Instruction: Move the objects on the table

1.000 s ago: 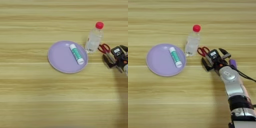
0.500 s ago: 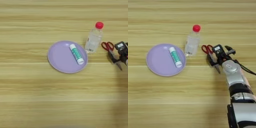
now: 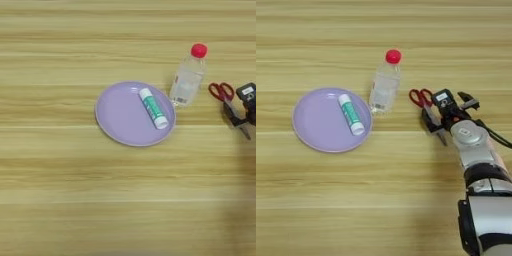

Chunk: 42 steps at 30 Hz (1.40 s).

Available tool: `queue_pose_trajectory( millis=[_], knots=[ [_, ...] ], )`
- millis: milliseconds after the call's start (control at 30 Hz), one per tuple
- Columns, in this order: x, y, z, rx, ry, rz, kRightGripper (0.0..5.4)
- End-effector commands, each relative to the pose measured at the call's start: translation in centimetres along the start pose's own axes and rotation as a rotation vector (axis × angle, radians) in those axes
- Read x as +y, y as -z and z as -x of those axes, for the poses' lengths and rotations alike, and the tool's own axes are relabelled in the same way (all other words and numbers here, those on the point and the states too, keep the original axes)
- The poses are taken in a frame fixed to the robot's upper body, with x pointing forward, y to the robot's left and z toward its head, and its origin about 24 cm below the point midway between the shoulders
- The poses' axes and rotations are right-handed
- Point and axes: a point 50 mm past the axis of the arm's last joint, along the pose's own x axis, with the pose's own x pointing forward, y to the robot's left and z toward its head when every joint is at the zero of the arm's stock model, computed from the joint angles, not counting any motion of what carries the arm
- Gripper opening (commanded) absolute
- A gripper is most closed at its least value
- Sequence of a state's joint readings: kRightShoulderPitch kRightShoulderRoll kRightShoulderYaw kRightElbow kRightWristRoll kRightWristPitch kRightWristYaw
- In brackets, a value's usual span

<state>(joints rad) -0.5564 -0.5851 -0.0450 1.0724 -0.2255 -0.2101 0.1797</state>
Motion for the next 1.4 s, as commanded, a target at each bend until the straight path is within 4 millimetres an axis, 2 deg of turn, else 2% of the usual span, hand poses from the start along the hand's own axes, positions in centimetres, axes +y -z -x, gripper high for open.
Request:
queue_pose_trajectory(
  millis=[33,267,467,833,933,1233,1400],
  knots=[
    [-3.6,-1.9,0.1,-0.065,0.108,0.014,5.38],
    [-3.8,-1.7,0.3,-0.077,0.119,-0.019,5.38],
    [-3.8,-3.4,0.5,-0.214,0.151,-0.104,5.38],
    [-5.2,-5.3,2.2,-0.353,0.241,-0.145,5.38],
    [-5.2,-4.6,2.8,-0.344,0.263,-0.167,5.38],
    [-5.1,-0.6,4.5,-0.227,0.319,-0.257,5.38],
    [-5.0,0.9,4.8,-0.178,0.327,-0.303,5.38]
  ],
)
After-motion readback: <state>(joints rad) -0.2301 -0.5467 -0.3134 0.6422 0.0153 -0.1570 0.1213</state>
